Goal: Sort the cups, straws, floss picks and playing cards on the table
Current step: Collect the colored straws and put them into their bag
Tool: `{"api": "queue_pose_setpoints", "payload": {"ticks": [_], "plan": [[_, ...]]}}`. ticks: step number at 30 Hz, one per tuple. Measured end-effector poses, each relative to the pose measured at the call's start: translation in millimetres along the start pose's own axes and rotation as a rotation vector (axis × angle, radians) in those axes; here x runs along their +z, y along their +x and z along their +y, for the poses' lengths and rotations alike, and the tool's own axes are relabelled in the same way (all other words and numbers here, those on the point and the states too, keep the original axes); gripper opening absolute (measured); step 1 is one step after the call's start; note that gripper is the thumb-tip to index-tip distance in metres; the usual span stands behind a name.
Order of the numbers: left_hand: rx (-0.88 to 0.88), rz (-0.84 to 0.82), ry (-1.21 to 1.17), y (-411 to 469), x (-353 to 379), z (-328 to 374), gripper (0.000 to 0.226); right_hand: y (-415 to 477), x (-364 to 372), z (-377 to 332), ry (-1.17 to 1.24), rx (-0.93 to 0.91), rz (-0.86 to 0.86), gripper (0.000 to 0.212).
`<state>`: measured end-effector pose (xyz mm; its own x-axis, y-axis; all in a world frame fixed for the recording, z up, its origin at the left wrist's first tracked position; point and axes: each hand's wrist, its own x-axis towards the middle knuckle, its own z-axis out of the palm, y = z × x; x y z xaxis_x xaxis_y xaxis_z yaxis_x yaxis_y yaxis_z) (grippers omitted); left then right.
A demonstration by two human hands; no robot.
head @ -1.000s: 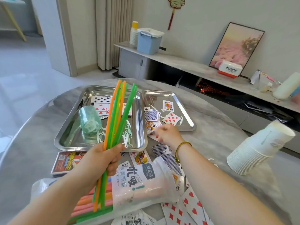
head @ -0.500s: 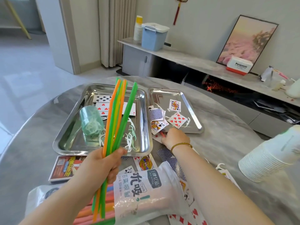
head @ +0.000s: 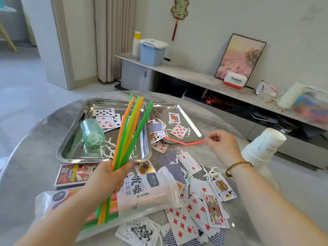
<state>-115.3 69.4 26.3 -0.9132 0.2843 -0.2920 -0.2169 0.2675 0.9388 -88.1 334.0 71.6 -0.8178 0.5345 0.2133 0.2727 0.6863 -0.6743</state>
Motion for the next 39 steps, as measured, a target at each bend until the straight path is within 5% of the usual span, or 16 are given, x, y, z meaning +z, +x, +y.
{"api": "queue_pose_setpoints", "payload": {"ticks": [5, 10, 15, 25, 35, 38, 39], "plan": [[0.055, 0.053, 0.185, -13.5, 8.0, 8.5, 0.030, -28.1, -57.7, -30.2, 0.132, -0.107, 0.052, 0.030], [0.218, 0.054, 0.193, -30.9, 30.8, 26.8, 0.015, -53.4, -111.3, -51.8, 0.361, -0.045, -0.176, 0.028], [0.318, -0.215, 0.212, -50.3, 71.0, 49.8, 0.007, -64.9, -118.7, -49.7, 0.574, 0.034, -0.297, 0.027], [0.064, -0.442, -0.001, -73.7, 98.0, 37.5, 0.020, -88.1, -77.4, -4.8, 0.838, 0.233, -0.303, 0.030], [-0.007, -0.538, -0.101, -62.2, 132.6, 26.1, 0.021, -91.7, -46.6, 30.8, 1.012, 0.154, -0.359, 0.017], [0.026, -0.628, -0.073, -56.4, 143.2, 28.0, 0.022, -95.7, -39.0, 36.7, 1.215, 0.148, -0.578, 0.060], [0.033, -0.666, -0.062, -56.1, 147.4, 27.5, 0.021, -97.3, -39.2, 37.8, 1.195, 0.132, -0.611, 0.059]]}}
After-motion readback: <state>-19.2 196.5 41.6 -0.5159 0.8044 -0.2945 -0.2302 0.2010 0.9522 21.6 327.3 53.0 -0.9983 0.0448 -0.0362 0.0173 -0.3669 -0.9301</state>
